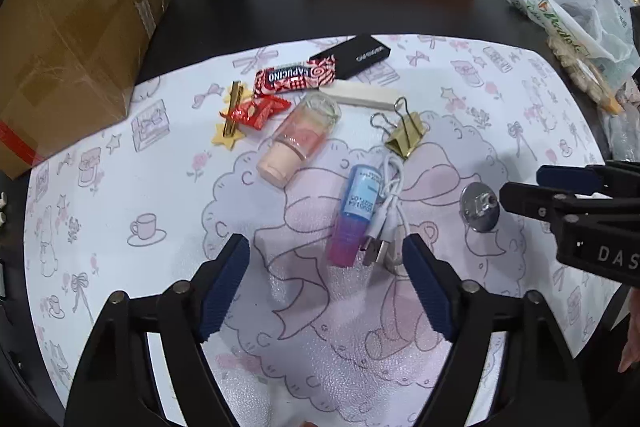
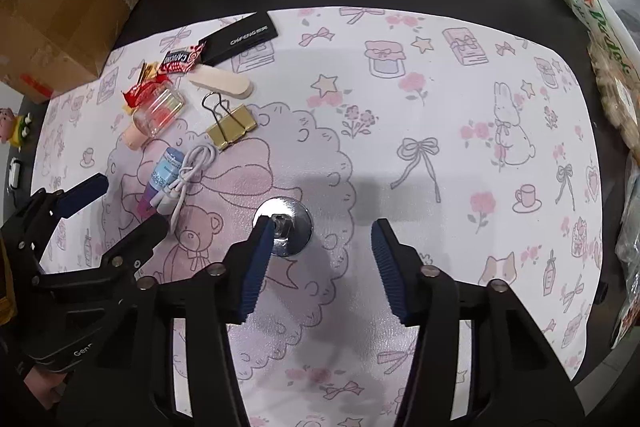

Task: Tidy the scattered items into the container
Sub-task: 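Grasp the metal disc with the right gripper while the left grasps the pink lip gloss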

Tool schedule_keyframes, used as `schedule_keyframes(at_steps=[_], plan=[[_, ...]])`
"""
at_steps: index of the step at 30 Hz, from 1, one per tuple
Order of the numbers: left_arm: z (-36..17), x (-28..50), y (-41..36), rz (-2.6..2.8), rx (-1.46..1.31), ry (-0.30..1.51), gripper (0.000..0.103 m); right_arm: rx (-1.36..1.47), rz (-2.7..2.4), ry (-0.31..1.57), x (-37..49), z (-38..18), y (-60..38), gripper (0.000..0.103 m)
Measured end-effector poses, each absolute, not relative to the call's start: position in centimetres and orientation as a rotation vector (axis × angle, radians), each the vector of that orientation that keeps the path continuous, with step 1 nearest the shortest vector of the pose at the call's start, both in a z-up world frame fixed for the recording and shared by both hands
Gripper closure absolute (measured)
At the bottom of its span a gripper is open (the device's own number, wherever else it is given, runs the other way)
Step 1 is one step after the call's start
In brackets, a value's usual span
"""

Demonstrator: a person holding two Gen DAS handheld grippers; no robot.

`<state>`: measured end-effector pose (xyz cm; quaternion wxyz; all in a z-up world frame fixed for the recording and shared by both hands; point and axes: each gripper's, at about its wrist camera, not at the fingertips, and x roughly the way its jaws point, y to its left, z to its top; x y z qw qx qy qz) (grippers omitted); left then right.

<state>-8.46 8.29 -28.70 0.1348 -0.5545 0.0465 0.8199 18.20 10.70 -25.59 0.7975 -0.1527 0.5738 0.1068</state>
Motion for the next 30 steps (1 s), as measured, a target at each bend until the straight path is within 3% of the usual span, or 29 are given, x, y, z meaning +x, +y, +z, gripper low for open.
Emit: schedule_keyframes(at_steps=[7, 12, 14, 16, 17, 23, 26, 30], plan=[[-28.8, -8.5, 8.2, 2.362, -1.606, 0.125, 0.03, -0.384, 0.254, 1.235, 18.0, -26.9, 12.1, 0.06], [-29.1, -8.9, 8.1, 2.342, -1.619, 0.093, 0.03, -0.424, 0.265, 1.219, 17.7, -27.4, 12.5, 0.08], [-29.2, -8.9, 8.1, 2.33, -1.627, 0.077, 0.039, -0.433, 0.264, 1.204, 17.5, -27.4, 12.5, 0.091], [-29.0, -8.8, 8.3, 2.328, -1.626, 0.101, 0.066, -0.437, 0.257, 1.191, 17.5, -27.2, 12.4, 0.092], [-29.0, -8.7, 8.4, 2.328, -1.624, 0.116, 0.07, -0.434, 0.256, 1.191, 17.5, -27.1, 12.3, 0.092], [-28.7, -8.4, 8.3, 2.323, -1.611, 0.1, 0.077, -0.42, 0.258, 1.18, 17.2, -26.9, 11.9, 0.093], [-28.1, -8.2, 8.0, 2.329, -1.591, 0.069, 0.087, -0.41, 0.258, 1.177, 17.2, -26.7, 11.8, 0.093], [-27.1, -7.8, 7.8, 2.336, -1.554, 0.048, 0.088, -0.398, 0.261, 1.174, 17.8, -26.3, 12.4, 0.093]])
